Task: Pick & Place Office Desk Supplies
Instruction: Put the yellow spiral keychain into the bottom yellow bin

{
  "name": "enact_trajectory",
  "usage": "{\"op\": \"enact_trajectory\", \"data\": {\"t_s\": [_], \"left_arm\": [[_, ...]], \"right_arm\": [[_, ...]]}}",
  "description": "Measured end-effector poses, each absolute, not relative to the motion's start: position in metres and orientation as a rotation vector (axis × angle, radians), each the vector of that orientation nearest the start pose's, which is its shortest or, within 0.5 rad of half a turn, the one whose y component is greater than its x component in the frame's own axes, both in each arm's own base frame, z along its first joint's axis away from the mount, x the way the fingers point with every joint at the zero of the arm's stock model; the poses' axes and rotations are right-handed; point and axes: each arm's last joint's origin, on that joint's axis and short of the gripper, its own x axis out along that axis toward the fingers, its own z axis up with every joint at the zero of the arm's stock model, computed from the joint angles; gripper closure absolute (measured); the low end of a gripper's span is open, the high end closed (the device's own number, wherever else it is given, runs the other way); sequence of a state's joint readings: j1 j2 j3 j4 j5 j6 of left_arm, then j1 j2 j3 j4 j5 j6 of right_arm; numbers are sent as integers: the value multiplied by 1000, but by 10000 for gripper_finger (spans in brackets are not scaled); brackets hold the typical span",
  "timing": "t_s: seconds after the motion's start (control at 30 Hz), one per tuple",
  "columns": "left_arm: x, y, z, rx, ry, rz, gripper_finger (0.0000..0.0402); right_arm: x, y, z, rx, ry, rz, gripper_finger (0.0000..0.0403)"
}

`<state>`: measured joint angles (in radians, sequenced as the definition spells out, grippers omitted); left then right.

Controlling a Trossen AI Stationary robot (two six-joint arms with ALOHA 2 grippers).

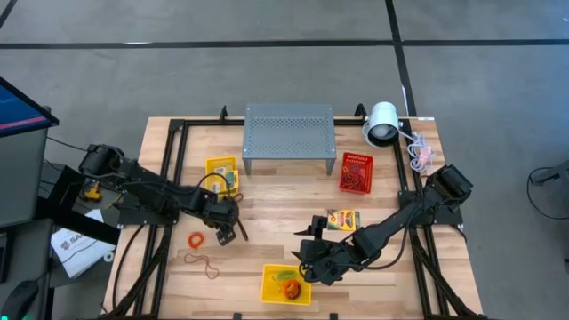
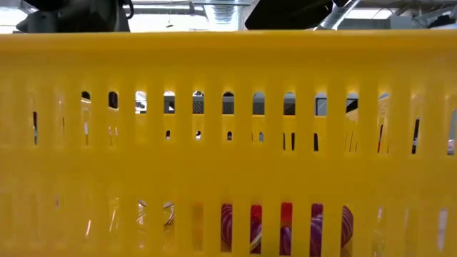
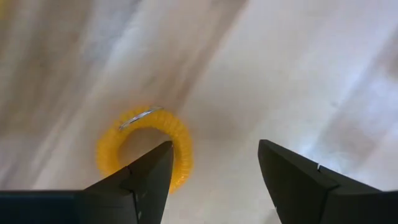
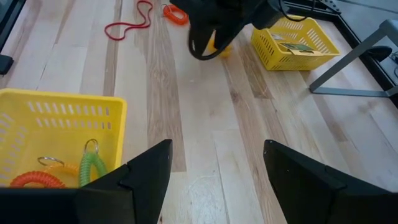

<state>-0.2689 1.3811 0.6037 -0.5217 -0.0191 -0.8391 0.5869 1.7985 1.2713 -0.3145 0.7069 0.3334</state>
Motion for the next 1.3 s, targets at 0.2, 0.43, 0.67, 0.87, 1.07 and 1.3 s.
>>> {"op": "enact_trajectory", "data": {"t_s": [0.2,0.43,0.67,0.87,1.07,1.3], "left_arm": [[206,-62,141,-496,1264,287,194],[207,-62,135,-441,1293,271,249],[209,-63,123,-397,1372,281,305],[206,-61,134,-417,1306,263,354],[206,-61,153,-425,1195,189,388],[214,-65,168,-454,1044,57,380]], "right_arm": [[328,196,222,-187,638,-220,154],[328,196,222,-187,638,-220,154],[328,195,222,-188,639,-221,154],[328,195,222,-189,640,-221,154],[328,195,222,-190,641,-221,154],[328,195,222,-191,639,-219,154]]}}
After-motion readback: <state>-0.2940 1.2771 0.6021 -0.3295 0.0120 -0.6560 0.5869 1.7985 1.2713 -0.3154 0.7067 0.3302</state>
